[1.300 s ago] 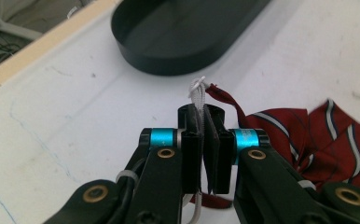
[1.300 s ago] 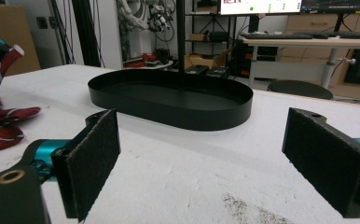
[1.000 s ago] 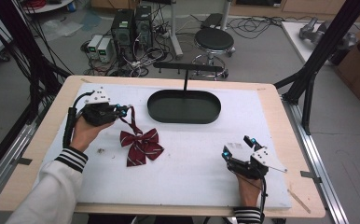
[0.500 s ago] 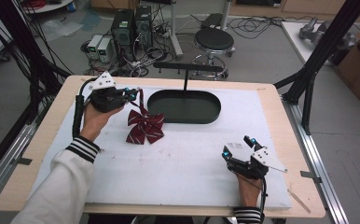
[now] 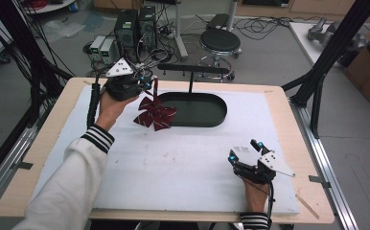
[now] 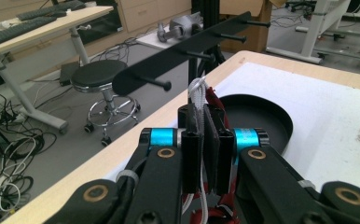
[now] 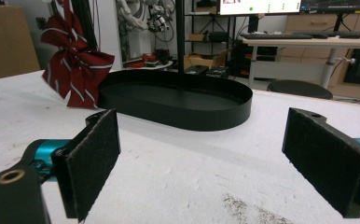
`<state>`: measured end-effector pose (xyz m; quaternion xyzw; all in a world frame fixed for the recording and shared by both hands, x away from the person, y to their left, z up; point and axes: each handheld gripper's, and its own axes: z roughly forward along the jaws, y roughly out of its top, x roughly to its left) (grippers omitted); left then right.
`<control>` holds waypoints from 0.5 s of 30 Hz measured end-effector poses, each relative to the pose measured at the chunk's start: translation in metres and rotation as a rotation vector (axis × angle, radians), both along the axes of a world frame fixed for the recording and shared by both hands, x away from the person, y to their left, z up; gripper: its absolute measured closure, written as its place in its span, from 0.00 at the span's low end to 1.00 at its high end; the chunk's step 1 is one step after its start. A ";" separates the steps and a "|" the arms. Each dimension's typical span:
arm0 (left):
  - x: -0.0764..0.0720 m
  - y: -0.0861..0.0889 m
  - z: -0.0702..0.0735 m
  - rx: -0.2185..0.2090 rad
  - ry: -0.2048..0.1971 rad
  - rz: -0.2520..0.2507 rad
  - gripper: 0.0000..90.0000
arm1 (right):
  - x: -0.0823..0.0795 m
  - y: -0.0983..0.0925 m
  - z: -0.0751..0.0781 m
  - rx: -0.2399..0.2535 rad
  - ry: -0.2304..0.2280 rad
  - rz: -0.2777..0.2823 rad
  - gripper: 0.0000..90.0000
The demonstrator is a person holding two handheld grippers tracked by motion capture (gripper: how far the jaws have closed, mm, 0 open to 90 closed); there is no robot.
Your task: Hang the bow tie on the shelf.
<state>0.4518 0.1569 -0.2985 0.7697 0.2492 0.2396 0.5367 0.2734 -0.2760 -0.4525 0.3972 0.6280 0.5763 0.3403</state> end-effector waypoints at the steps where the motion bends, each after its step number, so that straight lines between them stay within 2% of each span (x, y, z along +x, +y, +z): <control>1: 0.002 -0.003 0.002 -0.001 -0.004 0.001 0.95 | 0.000 0.000 0.000 0.000 0.001 0.000 0.12; 7: 0.014 -0.016 0.011 -0.006 -0.015 0.003 0.95 | 0.000 0.000 0.000 0.000 -0.001 0.000 0.12; 15: 0.031 -0.029 0.024 0.018 -0.031 0.016 0.95 | 0.000 0.000 0.000 0.001 0.000 0.000 0.12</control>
